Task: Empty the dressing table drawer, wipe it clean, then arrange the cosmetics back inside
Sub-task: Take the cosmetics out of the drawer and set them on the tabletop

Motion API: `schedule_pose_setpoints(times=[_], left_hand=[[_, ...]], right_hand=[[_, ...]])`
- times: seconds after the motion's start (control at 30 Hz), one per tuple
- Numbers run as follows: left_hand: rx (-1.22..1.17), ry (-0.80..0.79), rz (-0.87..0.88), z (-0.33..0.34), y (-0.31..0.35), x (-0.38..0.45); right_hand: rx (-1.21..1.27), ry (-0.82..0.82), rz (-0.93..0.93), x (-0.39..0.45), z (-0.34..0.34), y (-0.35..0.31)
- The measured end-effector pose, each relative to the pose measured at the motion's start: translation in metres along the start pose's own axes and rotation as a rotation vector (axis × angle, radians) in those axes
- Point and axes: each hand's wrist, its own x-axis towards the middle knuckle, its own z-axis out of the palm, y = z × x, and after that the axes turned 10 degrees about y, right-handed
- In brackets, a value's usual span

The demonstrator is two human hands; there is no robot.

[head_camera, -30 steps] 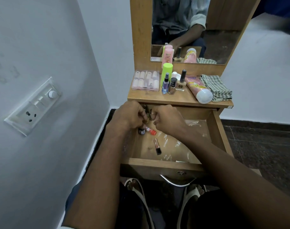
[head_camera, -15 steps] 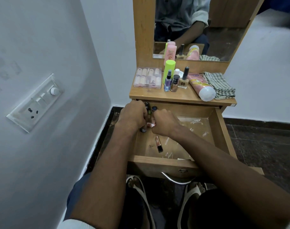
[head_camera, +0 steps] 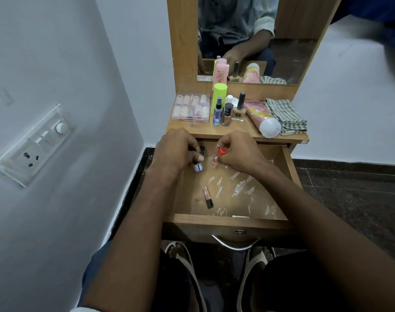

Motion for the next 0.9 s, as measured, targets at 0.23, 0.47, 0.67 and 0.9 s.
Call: schedule_pose_setpoints(times=[0.23, 0.47, 0.67, 0.9], left_hand=[[-0.344, 0.222, 0.106, 0.0, 0.014, 0.007], [-0.426, 0.417, 0.213, 0.013, 0.039, 0.02], [-0.409, 0.478, 0.239, 0.03, 0.061, 0.025], [-0.358, 0.483, 0.226, 0.039, 0.065, 0.027]], right_hand=[[0.194, 0.183, 0.052, 0.003, -0.039, 0.005], [0.233, 0.375, 0.101, 0.016, -0.06, 0.014], [0.142, 0.433, 0.039, 0.026, -0.058, 0.01], [0.119, 0.417, 0.041, 0.039, -0.052, 0.01]])
